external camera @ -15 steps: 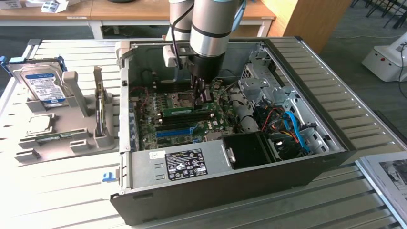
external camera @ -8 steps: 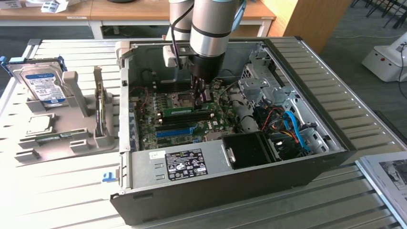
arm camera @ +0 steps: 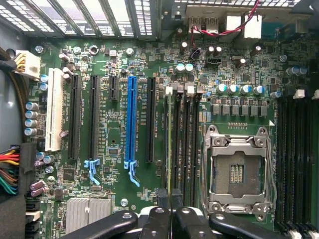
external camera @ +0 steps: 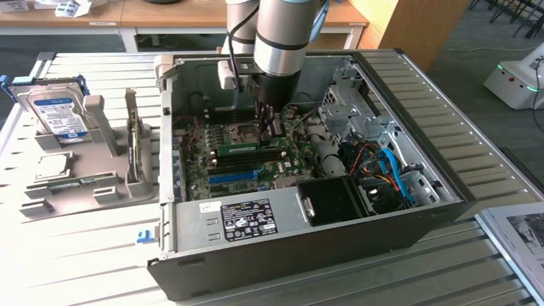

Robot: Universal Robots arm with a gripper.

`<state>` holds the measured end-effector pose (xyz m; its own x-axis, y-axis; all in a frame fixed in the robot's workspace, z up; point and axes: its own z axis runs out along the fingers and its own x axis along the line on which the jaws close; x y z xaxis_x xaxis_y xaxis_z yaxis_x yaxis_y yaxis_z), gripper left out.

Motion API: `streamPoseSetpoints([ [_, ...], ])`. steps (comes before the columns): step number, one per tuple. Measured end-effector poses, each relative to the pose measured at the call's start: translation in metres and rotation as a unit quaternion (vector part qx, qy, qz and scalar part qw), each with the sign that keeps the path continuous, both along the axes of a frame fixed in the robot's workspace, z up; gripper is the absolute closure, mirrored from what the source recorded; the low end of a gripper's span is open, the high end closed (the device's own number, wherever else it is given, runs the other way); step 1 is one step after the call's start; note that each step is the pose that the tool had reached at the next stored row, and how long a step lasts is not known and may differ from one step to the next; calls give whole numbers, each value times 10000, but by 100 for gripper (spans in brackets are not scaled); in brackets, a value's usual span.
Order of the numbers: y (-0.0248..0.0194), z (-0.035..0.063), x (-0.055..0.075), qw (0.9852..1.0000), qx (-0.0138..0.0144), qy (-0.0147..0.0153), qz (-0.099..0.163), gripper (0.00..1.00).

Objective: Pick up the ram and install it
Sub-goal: 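Insert the ram into the slot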

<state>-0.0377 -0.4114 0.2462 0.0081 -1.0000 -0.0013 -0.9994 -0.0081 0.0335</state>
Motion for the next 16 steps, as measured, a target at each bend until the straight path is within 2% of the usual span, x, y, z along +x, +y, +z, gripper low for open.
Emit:
streamPoseSetpoints([
  [6, 0, -14, 0, 10000, 4, -25, 0, 89],
  [16, 0, -39, -5, 10000, 6, -35, 0, 89],
])
